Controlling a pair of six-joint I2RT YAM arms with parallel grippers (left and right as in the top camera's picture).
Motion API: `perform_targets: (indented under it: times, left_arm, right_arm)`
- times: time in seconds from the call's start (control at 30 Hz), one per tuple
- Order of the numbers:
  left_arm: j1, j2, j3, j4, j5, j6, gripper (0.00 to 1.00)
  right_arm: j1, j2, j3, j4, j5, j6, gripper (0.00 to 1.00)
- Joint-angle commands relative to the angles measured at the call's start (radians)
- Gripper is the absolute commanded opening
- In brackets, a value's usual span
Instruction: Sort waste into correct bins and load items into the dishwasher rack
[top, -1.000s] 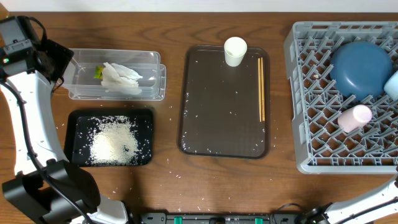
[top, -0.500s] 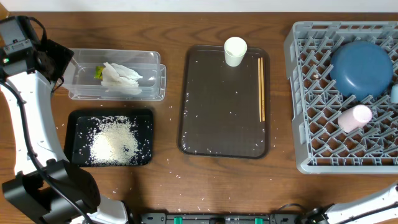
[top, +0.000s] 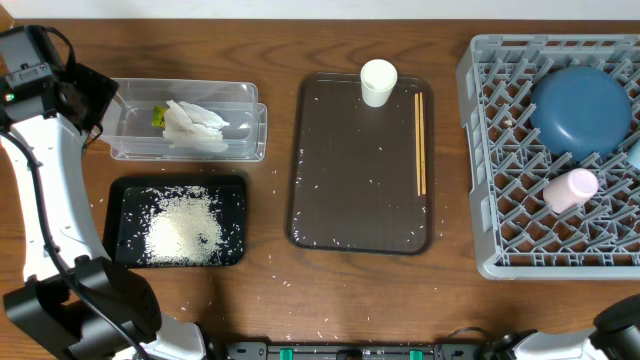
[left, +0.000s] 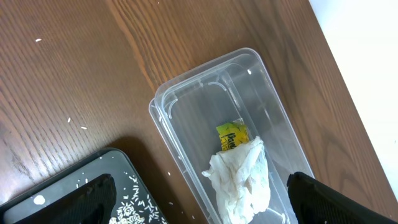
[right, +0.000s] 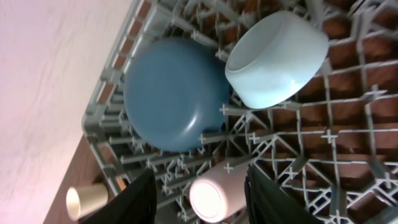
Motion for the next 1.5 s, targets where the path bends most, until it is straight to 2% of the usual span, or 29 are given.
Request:
perform_targets:
  times: [0.0, 0.1, 0.17, 0.2, 0.27, 0.47, 0.63, 0.77, 1.23, 1.47]
  left_arm:
    - [0.002, -0.007, 0.005, -0.002, -0.002, -0.009, 0.91]
    - [0.002, -0.007, 0.005, -0.003, -0.002, -0.009, 0.91]
    - [0.002, -0.007, 0.005, -0.003, -0.002, -0.009, 0.91]
    - [0.002, -0.007, 0.005, -0.003, -0.002, -0.009, 0.91]
    - [0.002, -0.007, 0.005, -0.002, -0.002, -0.009, 0.91]
    - [0.002, -0.007, 0.005, -0.002, -0.002, -0.009, 0.91]
    - [0.002, -0.007, 0.005, -0.003, -0.002, -0.009, 0.91]
    - [0.002, -0.007, 0.005, -0.003, -0.002, -0.009, 0.91]
    - [0.002, -0.007, 0.005, -0.002, -0.002, -0.009, 0.91]
    - [0.002, -0.007, 0.005, -0.003, -0.002, -0.009, 0.91]
  right_arm:
    - [0.04, -0.014, 0.0, 0.016, 0.055, 0.05, 0.41]
    - [0.08, -0.008, 0.0, 0.055, 0.105, 0.072, 0.34]
    - [0.121, 0.003, 0.0, 0.11, 0.206, 0.1, 0.19]
    - [0.141, 0.01, 0.0, 0.134, 0.267, 0.116, 0.16]
    - [0.188, 0.029, 0.0, 0.184, 0.398, 0.145, 0.13]
    - [0.307, 0.157, 0.0, 0.313, 0.576, 0.138, 0.12]
    - [0.333, 0.259, 0.0, 0.343, 0.737, 0.132, 0.06]
    - [0.325, 0.303, 0.0, 0.328, 0.761, 0.132, 0.01]
    - [0.308, 0.283, 0.001, 0.216, 0.843, 0.091, 0.01]
    - [0.309, 0.185, 0.001, 0.354, 0.8, 0.091, 0.01]
